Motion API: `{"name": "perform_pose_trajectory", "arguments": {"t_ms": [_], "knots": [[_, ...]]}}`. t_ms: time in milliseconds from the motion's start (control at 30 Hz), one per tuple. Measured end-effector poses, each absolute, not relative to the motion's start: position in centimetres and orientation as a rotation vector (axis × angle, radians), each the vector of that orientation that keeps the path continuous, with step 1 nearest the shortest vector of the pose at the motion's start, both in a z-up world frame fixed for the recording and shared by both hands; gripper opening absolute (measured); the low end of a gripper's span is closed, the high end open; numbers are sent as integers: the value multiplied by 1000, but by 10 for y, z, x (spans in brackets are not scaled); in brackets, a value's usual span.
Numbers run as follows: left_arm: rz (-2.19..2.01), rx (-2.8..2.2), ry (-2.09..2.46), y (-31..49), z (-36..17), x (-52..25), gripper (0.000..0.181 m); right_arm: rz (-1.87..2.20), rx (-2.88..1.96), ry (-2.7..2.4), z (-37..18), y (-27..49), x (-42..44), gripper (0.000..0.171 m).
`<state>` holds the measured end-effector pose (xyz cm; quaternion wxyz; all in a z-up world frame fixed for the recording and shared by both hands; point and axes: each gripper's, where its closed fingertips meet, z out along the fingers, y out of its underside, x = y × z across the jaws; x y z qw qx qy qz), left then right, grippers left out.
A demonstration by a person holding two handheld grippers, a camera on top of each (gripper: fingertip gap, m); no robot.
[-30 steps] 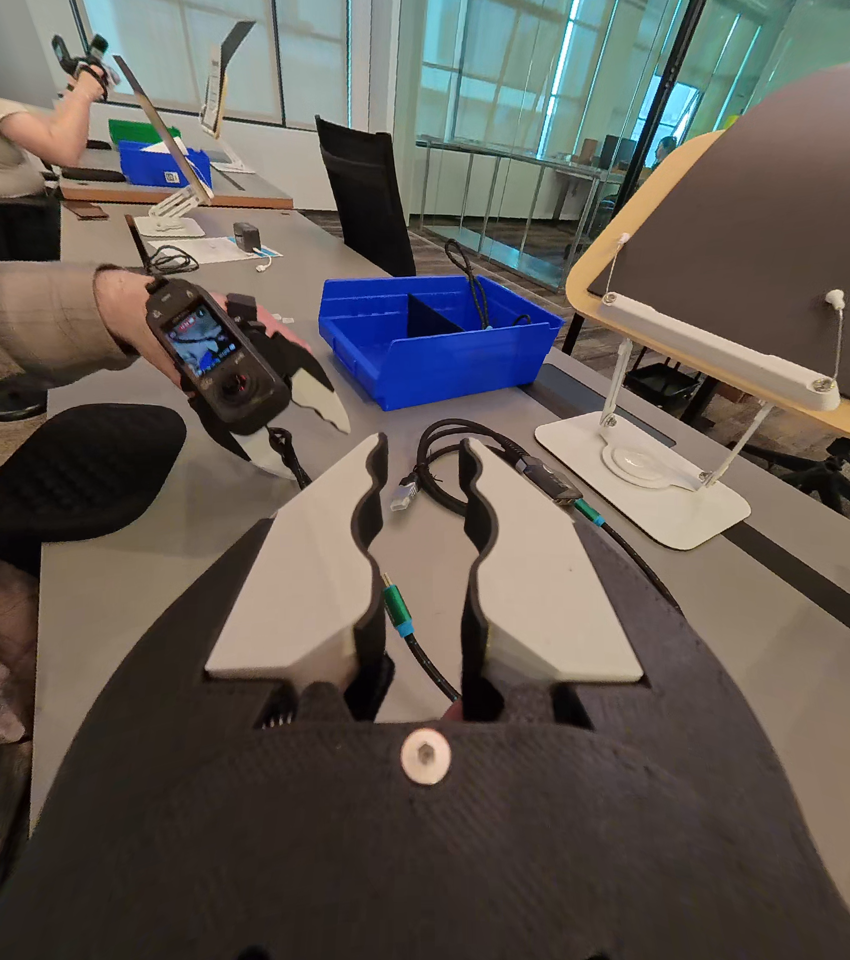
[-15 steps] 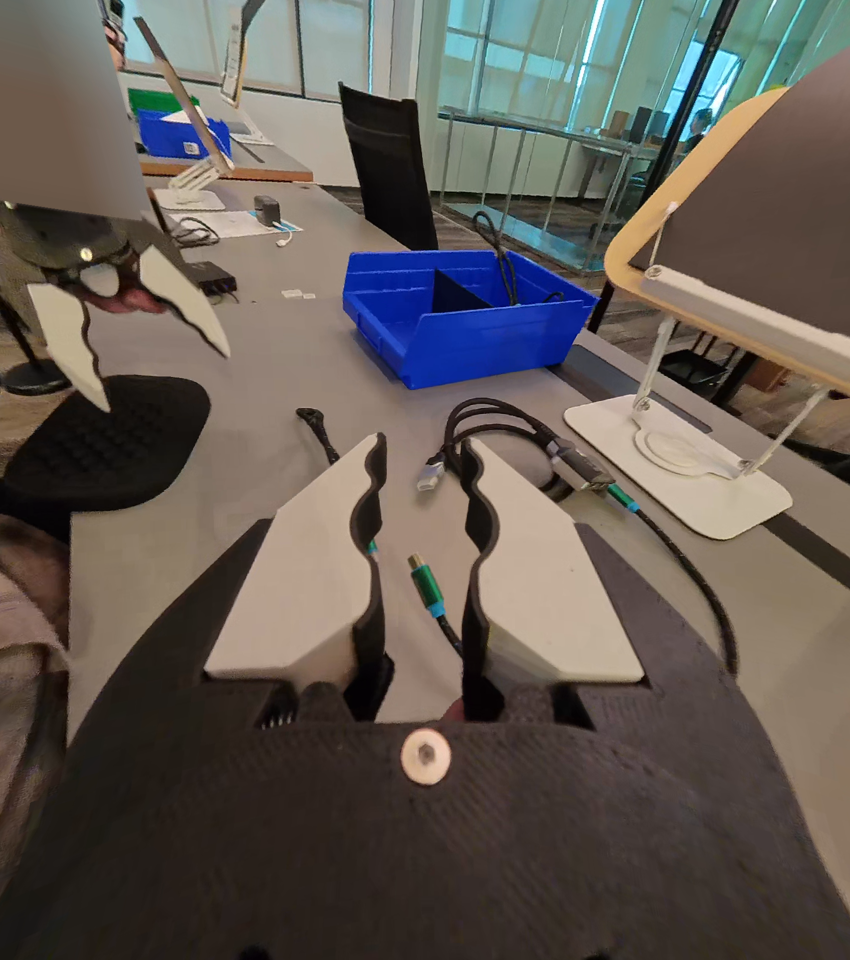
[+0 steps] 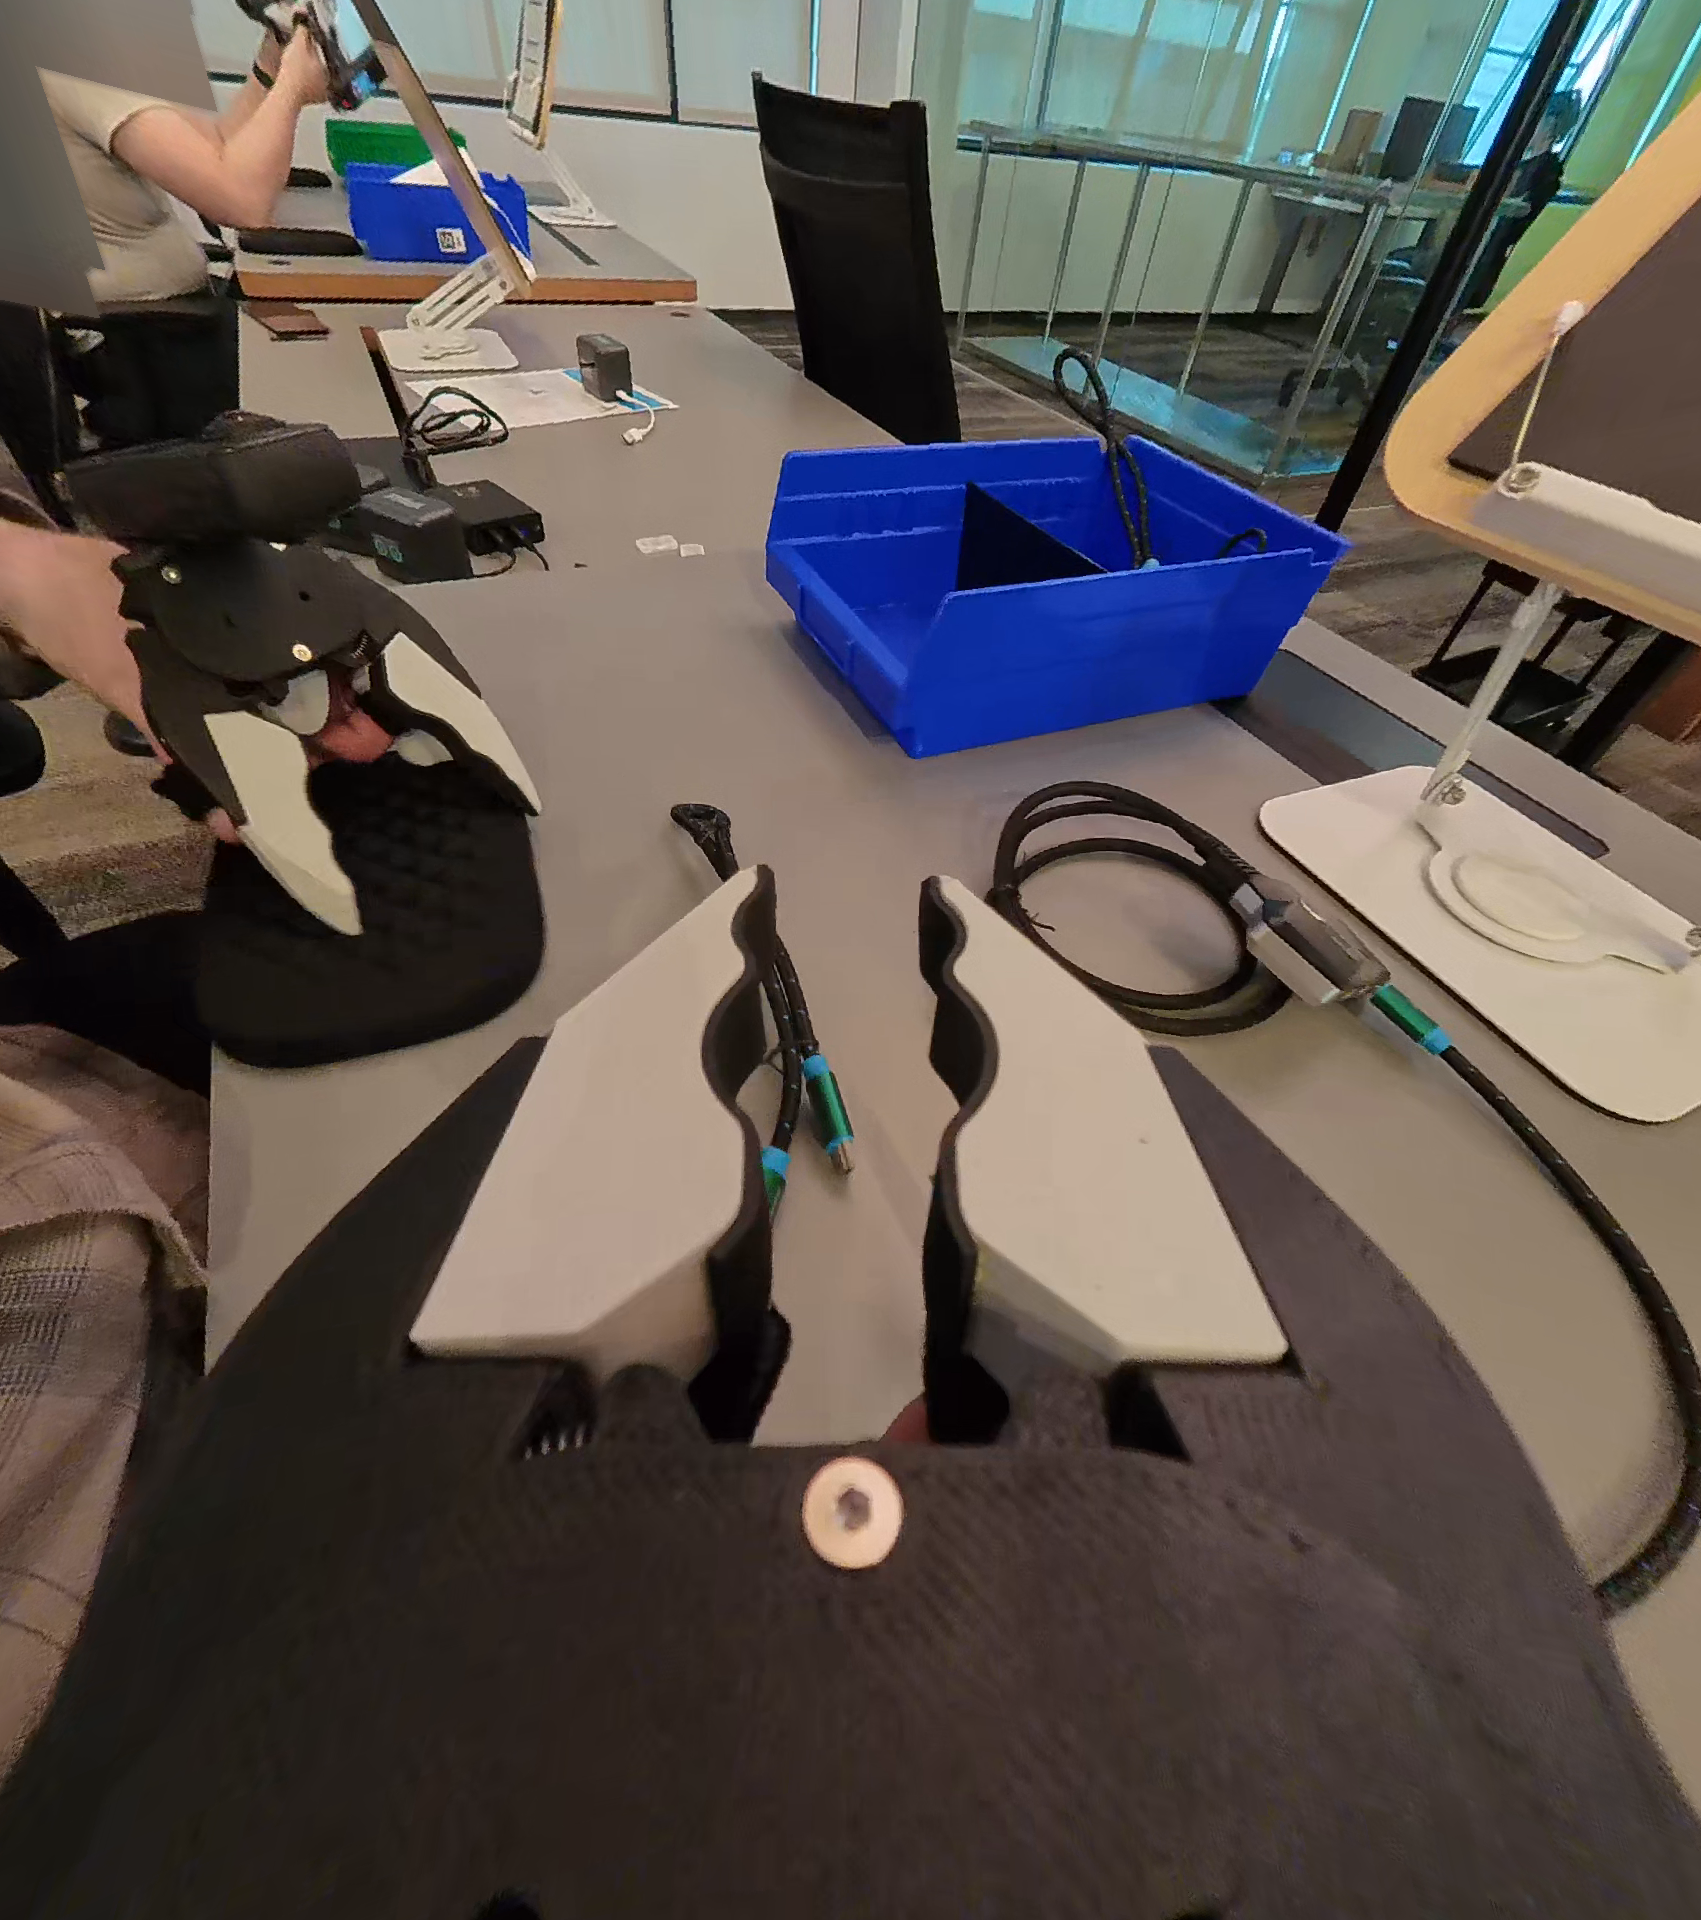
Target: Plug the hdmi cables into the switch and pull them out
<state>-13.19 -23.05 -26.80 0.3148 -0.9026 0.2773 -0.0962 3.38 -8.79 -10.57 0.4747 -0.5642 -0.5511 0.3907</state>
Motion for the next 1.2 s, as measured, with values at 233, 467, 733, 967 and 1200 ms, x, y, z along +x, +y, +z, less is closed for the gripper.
{"name": "perform_pose_trajectory", "arguments": {"t_ms": [233, 467, 733, 967, 1200], "knots": [[-60, -2204, 564, -210, -214, -174, 81, 1071, -1392, -1331, -107, -105, 5, 25], [415, -2284, 342, -204, -163, -409, 41, 1164, -1429, -1296, -125, -100, -17, 23], [396, -2767, 488, -203, -255, -550, 30, 1201, -1484, -1258, -140, -87, -29, 21], [218, -2990, 588, -202, -314, -576, 28, 1212, -1497, -1254, -145, -84, -39, 21], [144, -2990, 640, -192, -328, -574, 19, 1226, -1510, -1247, -149, -80, -45, 21]]}}
